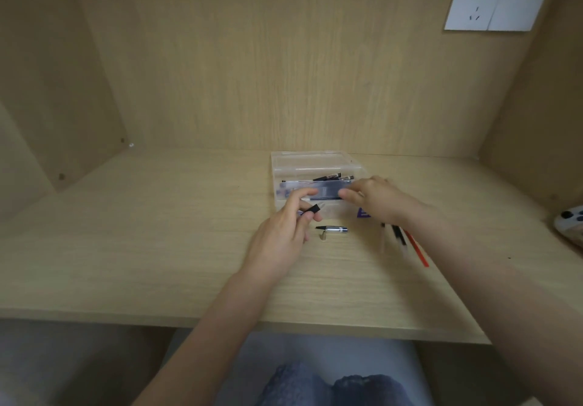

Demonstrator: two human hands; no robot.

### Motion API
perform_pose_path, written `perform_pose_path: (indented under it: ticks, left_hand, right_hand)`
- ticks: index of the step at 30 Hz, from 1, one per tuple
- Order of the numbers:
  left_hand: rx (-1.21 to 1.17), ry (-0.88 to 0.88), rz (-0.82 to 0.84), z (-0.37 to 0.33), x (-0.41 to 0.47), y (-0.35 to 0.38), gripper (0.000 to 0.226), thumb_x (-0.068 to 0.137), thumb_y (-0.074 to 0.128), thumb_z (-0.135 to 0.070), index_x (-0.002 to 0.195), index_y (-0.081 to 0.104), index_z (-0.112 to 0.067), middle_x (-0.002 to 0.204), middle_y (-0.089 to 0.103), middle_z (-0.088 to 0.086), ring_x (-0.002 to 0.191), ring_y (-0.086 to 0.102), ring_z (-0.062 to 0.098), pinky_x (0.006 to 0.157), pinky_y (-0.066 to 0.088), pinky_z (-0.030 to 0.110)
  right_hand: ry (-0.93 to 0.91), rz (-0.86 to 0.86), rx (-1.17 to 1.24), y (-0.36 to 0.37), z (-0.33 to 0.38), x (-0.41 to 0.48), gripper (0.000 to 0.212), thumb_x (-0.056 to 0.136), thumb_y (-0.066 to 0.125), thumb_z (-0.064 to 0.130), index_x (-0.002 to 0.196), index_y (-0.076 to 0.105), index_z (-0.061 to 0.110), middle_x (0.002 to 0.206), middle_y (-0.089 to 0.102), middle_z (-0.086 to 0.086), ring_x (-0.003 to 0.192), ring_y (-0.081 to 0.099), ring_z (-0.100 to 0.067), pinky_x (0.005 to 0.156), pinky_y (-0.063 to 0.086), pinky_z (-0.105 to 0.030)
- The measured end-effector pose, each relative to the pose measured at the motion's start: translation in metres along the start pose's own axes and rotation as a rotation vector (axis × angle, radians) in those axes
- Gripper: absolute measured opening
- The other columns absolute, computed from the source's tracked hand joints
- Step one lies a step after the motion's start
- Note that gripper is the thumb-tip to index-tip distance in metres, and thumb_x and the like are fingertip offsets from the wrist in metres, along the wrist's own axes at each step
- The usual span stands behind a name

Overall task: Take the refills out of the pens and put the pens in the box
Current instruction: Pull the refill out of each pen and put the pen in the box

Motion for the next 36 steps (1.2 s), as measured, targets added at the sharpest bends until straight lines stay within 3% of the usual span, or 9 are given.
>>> perform_pose_path:
  ticks: [5, 10, 19, 21, 23, 28, 30, 33, 36]
  left_hand:
    - [0.014, -0.001, -0.004, 0.001, 0.001, 0.000, 0.037, 0.096, 0.040, -0.018, 0.124, 0.035, -0.041, 0.090, 0.059, -0.026, 0.066, 0.058, 0.006, 0.075, 0.050, 0.039]
    - [0.029, -0.005, -0.002, 0.003, 0.002, 0.001, 0.037, 0.096, 0.040, -0.020, 0.124, 0.034, -0.044, 0.090, 0.059, -0.026, 0.067, 0.058, 0.006, 0.074, 0.050, 0.039]
    - [0.063, -0.012, 0.005, 0.003, 0.003, 0.002, 0.036, 0.097, 0.040, -0.021, 0.128, 0.034, -0.040, 0.089, 0.059, -0.025, 0.068, 0.059, 0.006, 0.073, 0.050, 0.040]
    - [0.072, -0.016, 0.010, 0.004, 0.003, 0.003, 0.036, 0.097, 0.040, -0.021, 0.128, 0.033, -0.040, 0.091, 0.060, -0.023, 0.070, 0.059, 0.008, 0.074, 0.050, 0.040]
    - [0.084, -0.024, 0.023, 0.005, 0.004, 0.004, 0.036, 0.097, 0.040, -0.022, 0.128, 0.033, -0.040, 0.092, 0.061, -0.022, 0.074, 0.060, 0.010, 0.076, 0.050, 0.041]
    - [0.096, -0.034, 0.030, 0.005, 0.004, 0.004, 0.037, 0.097, 0.039, -0.023, 0.129, 0.032, -0.040, 0.095, 0.061, -0.021, 0.076, 0.061, 0.012, 0.076, 0.050, 0.041]
    - [0.101, -0.033, 0.027, 0.005, 0.004, 0.004, 0.037, 0.097, 0.039, -0.023, 0.129, 0.031, -0.040, 0.096, 0.060, -0.021, 0.075, 0.060, 0.011, 0.075, 0.050, 0.041]
    - [0.107, -0.028, 0.021, 0.005, 0.004, 0.003, 0.038, 0.097, 0.039, -0.023, 0.130, 0.031, -0.040, 0.096, 0.060, -0.022, 0.073, 0.060, 0.009, 0.074, 0.050, 0.041]
    - [0.101, -0.026, 0.022, 0.005, 0.004, 0.003, 0.038, 0.097, 0.040, -0.022, 0.129, 0.030, -0.041, 0.097, 0.060, -0.021, 0.072, 0.060, 0.009, 0.074, 0.050, 0.041]
  right_hand:
    - [0.044, 0.038, -0.105, 0.010, -0.002, 0.006, 0.056, 0.098, 0.018, 0.052, 0.135, 0.048, 0.021, 0.128, 0.051, -0.011, 0.123, 0.035, -0.028, 0.102, 0.022, -0.037]
    - [0.049, 0.067, -0.104, 0.012, -0.003, 0.006, 0.061, 0.096, 0.015, 0.055, 0.135, 0.047, 0.021, 0.131, 0.045, -0.012, 0.123, 0.029, -0.027, 0.104, 0.020, -0.037]
    - [0.027, 0.086, -0.055, 0.013, -0.003, 0.004, 0.059, 0.096, 0.016, 0.055, 0.115, 0.059, 0.020, 0.105, 0.042, -0.001, 0.117, 0.031, -0.024, 0.101, 0.019, -0.036]
    - [0.018, 0.096, -0.040, 0.013, -0.003, 0.006, 0.053, 0.096, 0.017, 0.055, 0.093, 0.059, 0.023, 0.098, 0.045, -0.001, 0.109, 0.036, -0.021, 0.100, 0.019, -0.036]
    - [0.010, 0.090, -0.004, 0.013, -0.005, 0.008, 0.046, 0.095, 0.019, 0.057, 0.071, 0.045, 0.027, 0.083, 0.049, 0.000, 0.097, 0.042, -0.018, 0.098, 0.020, -0.035]
    - [0.086, 0.056, 0.223, 0.019, -0.025, 0.013, 0.057, 0.071, 0.025, 0.085, 0.077, 0.050, 0.034, 0.076, 0.054, 0.008, 0.100, 0.045, -0.024, 0.097, 0.030, -0.037]
    - [0.059, 0.026, 0.328, 0.015, -0.028, 0.011, 0.040, 0.077, 0.043, 0.074, 0.081, 0.057, 0.036, 0.082, 0.059, 0.010, 0.099, 0.050, -0.022, 0.095, 0.035, -0.036]
    - [-0.026, 0.019, 0.640, 0.004, -0.018, 0.000, 0.009, 0.083, 0.069, 0.029, 0.088, 0.068, 0.022, 0.082, 0.062, 0.005, 0.085, 0.056, -0.013, 0.079, 0.043, -0.017]
    - [-0.025, -0.092, 0.850, -0.002, -0.020, -0.008, 0.011, 0.079, 0.073, 0.012, 0.088, 0.071, 0.017, 0.086, 0.065, -0.001, 0.082, 0.057, -0.011, 0.073, 0.044, -0.013]
Point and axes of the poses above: each hand's wrist, its own x-axis towards the middle knuckle, its own y-axis out of the palm, z = x × y, the point moved 3 cm from there along x, towards the middle knuckle
